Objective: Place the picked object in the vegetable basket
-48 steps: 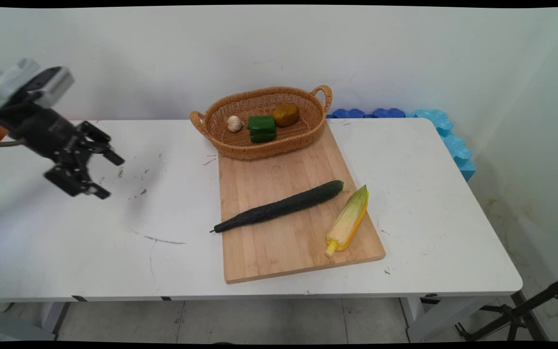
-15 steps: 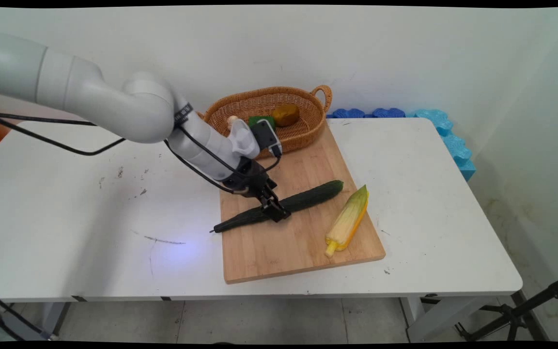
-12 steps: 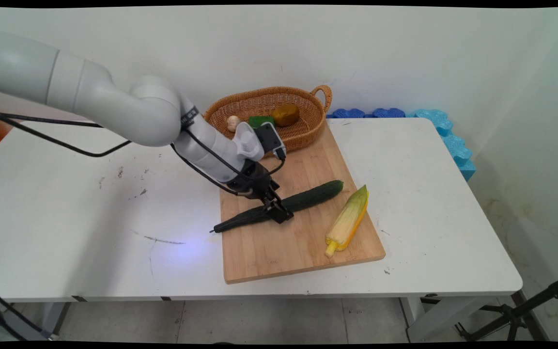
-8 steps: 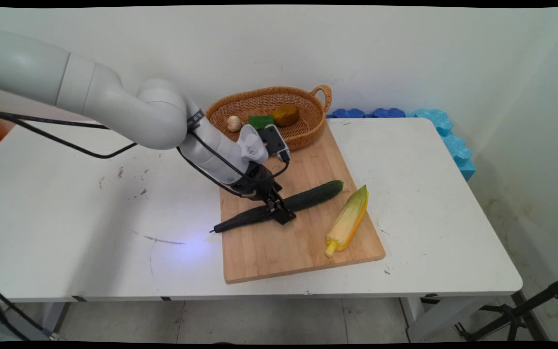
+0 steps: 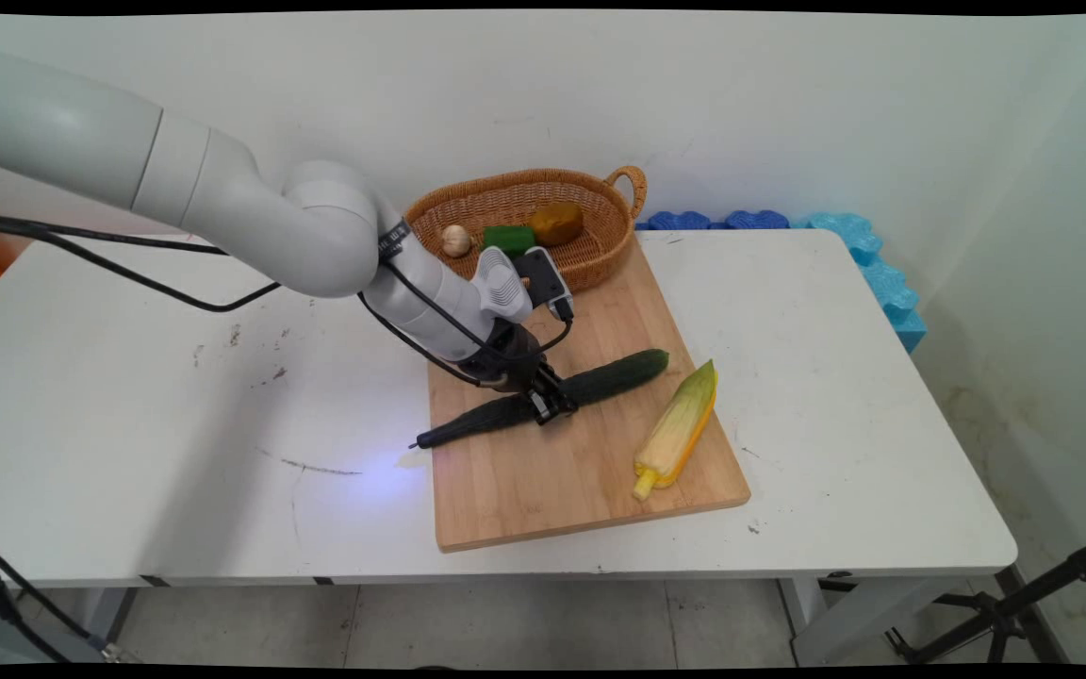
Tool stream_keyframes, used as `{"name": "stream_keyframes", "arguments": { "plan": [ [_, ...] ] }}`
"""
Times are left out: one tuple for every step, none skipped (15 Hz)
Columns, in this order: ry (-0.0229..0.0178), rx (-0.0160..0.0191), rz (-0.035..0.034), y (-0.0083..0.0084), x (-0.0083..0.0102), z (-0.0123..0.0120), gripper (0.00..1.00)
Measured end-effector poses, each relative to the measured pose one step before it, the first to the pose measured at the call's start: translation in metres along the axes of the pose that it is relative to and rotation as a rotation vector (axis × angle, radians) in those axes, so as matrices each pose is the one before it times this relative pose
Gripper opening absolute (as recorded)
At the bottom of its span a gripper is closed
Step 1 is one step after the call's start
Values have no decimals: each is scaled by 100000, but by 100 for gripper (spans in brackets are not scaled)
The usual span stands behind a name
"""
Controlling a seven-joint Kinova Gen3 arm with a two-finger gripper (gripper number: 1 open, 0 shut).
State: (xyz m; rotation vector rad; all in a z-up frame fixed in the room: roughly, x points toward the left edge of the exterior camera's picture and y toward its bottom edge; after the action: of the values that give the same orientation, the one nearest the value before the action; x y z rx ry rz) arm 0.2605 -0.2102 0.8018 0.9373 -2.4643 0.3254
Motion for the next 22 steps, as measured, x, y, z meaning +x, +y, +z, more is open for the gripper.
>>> {"name": "stream_keyframes", "arguments": {
  "plan": [
    [116, 58, 118, -11, 61, -11, 0],
    [243, 4, 236, -7, 127, -34, 0],
    [315, 42, 147, -60, 132, -120, 0],
    [266, 6, 303, -88, 184, -150, 0],
    [468, -42, 338, -104, 261, -184, 0],
    [667, -68, 556, -198, 432, -301, 0],
    [468, 19, 585, -186, 380, -271, 0],
    [575, 86, 717, -257, 482, -336, 0],
    [640, 115, 792, -281, 547, -365, 0],
    [465, 102, 745, -274, 464, -327, 0],
    [575, 188, 930, -346, 539, -404, 0],
    [538, 267, 1151, -402, 571, -398, 0],
    [438, 308, 1055, -394, 461, -353, 0],
    [446, 471, 1260, -510, 537, -400, 0],
    [398, 479, 1073, -478, 416, -358, 0],
    [429, 610, 1322, -590, 464, -399, 0],
    [423, 704, 1279, -632, 453, -389, 0],
    [450, 764, 1279, -662, 448, -371, 0],
    [241, 716, 1094, -604, 320, -294, 0],
    [347, 851, 1291, -698, 363, -332, 0],
    [235, 878, 1297, -716, 293, -291, 0],
    [109, 801, 1128, -642, 197, -205, 0]
  ]
}}
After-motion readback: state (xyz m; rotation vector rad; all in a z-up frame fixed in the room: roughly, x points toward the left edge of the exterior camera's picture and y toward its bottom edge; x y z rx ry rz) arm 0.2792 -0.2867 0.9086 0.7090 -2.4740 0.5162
